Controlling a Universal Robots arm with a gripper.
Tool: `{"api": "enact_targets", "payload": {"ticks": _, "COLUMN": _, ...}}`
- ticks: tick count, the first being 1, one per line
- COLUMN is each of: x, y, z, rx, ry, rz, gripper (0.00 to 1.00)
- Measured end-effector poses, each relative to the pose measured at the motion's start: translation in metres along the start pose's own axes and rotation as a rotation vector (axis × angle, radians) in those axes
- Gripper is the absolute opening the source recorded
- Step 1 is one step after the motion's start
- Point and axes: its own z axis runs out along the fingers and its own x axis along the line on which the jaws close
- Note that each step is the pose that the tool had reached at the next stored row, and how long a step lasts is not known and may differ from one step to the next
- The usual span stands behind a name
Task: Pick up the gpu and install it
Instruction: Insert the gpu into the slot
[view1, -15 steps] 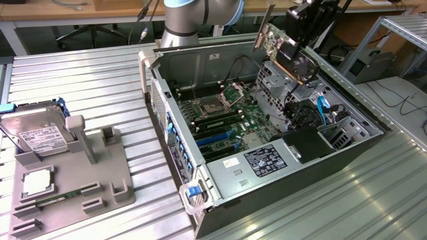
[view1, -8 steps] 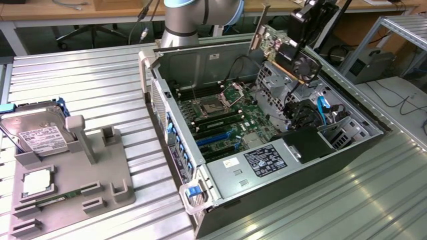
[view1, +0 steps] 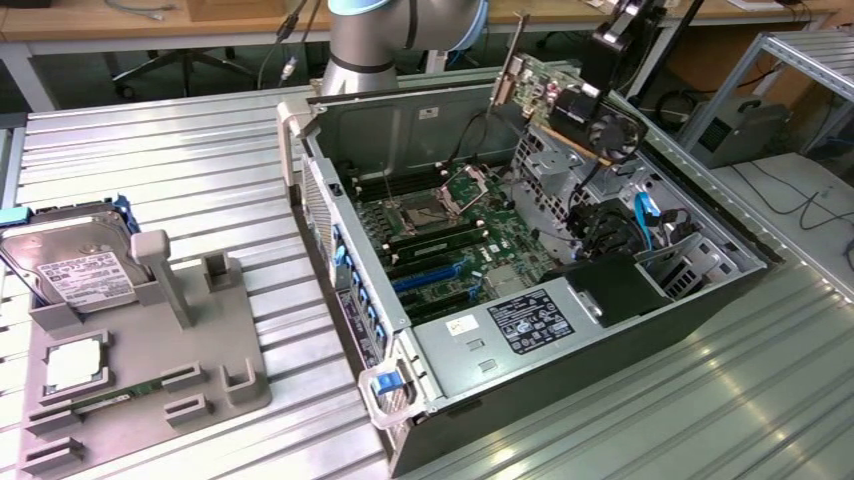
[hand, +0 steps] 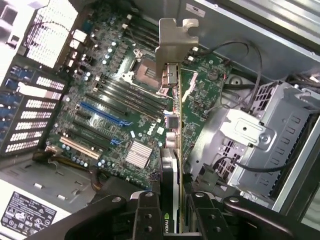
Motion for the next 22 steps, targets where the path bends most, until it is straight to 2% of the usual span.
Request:
{"api": "enact_targets", "payload": {"ticks": 4, "x": 0.0, "y": 0.0, "z": 0.0004, "rx": 0.0018, "ry": 0.0047, "rz": -0.111, "gripper": 0.27}}
{"api": "enact_targets", "payload": {"ticks": 14, "x": 0.0, "y": -0.0001, "z": 0.0012, "rx": 0.0053, "ry": 0.0136, "rz": -0.32, "gripper": 0.27}}
{"api": "enact_targets", "payload": {"ticks": 20, "x": 0.0, "y": -0.0001, "z": 0.0017, "rx": 0.0078, "ry": 0.0203, "rz": -0.476, "gripper": 0.27}}
{"api": "enact_targets", "payload": {"ticks": 22, "x": 0.0, "y": -0.0001, "z": 0.0018, "rx": 0.0083, "ry": 0.0216, "rz": -0.507, "gripper": 0.27}}
